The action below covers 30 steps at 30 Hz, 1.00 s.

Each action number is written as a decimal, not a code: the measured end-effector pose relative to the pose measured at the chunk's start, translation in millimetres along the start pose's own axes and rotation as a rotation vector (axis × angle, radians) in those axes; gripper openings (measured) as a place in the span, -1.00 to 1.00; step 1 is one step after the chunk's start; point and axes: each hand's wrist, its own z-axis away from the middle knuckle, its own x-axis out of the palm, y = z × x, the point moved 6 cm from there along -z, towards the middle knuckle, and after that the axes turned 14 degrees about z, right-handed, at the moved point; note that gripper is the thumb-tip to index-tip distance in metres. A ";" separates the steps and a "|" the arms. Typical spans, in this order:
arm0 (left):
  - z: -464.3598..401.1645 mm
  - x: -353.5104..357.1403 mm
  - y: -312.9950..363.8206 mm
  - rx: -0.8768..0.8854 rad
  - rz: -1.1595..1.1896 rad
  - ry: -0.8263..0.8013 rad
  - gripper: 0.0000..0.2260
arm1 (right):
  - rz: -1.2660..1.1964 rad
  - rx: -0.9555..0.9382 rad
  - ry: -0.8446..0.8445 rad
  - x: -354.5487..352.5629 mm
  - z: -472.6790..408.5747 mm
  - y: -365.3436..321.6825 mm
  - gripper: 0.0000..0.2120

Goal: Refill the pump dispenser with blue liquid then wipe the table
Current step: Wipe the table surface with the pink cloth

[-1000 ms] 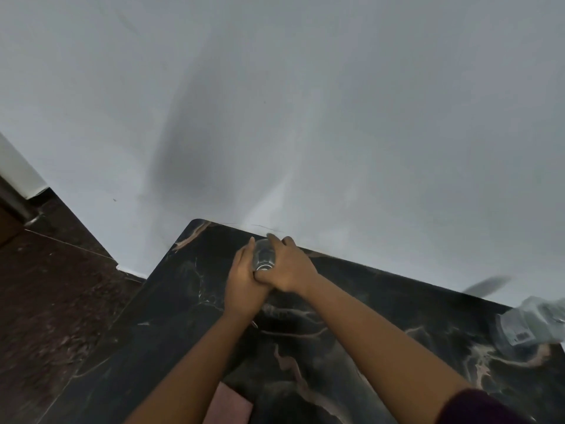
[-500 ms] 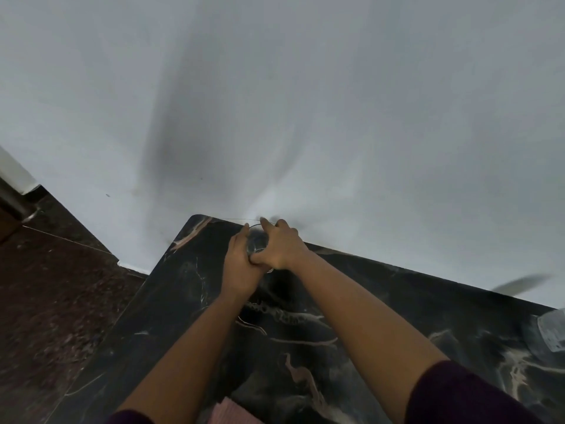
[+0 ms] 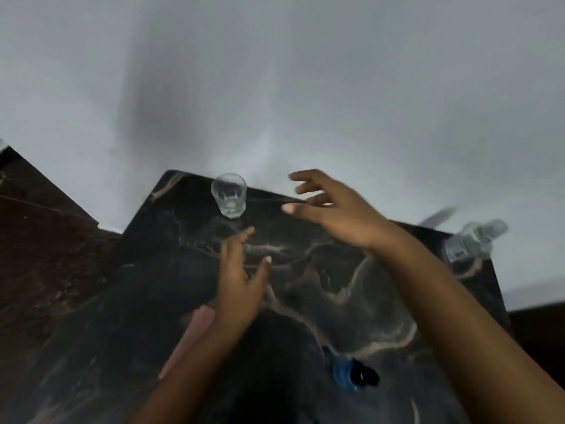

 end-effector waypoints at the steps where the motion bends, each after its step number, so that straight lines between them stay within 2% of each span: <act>1: 19.9 10.2 -6.1 -0.090 0.059 -0.050 -0.55 | -0.041 0.026 0.028 -8.3 29.2 12.1 -0.56; 4: 76.4 40.2 -26.2 -0.270 0.111 -0.265 -0.50 | -0.128 0.168 0.171 -15.3 114.9 63.1 -0.68; 6: 112.5 58.9 -41.6 -0.336 0.011 -0.446 -0.45 | -0.202 0.296 0.256 -3.3 166.7 98.6 -0.75; 8: 144.3 72.0 -57.4 -0.374 -0.066 -0.577 -0.38 | -0.308 0.395 0.296 22.1 205.8 122.4 -0.78; 11: 181.1 88.3 -70.1 -0.397 -0.087 -0.689 -0.26 | -0.440 0.465 0.286 66.4 235.2 131.7 -0.78; 14: 198.0 97.9 -74.7 -0.343 -0.095 -0.603 -0.17 | -0.524 0.478 0.237 100.9 239.5 132.0 -0.78; 17: 202.7 103.1 -68.6 -0.278 -0.016 -0.454 -0.32 | -0.594 0.466 0.217 119.6 238.5 128.6 -0.78; 20: 204.2 105.8 -65.5 -0.236 -0.026 -0.394 -0.44 | -0.604 0.453 0.222 124.9 236.4 128.2 -0.78; 23: 203.4 100.7 -65.8 -0.198 -0.176 -0.337 -0.49 | -0.602 0.452 0.192 126.5 233.4 127.6 -0.78; 26: 202.4 97.2 -63.9 -0.151 -0.359 -0.347 -0.52 | -0.669 0.470 0.172 130.1 230.9 129.0 -0.78; 30: 200.6 93.0 -60.8 -0.125 -0.497 -0.336 -0.54 | -0.836 0.501 0.165 135.9 232.6 135.3 -0.60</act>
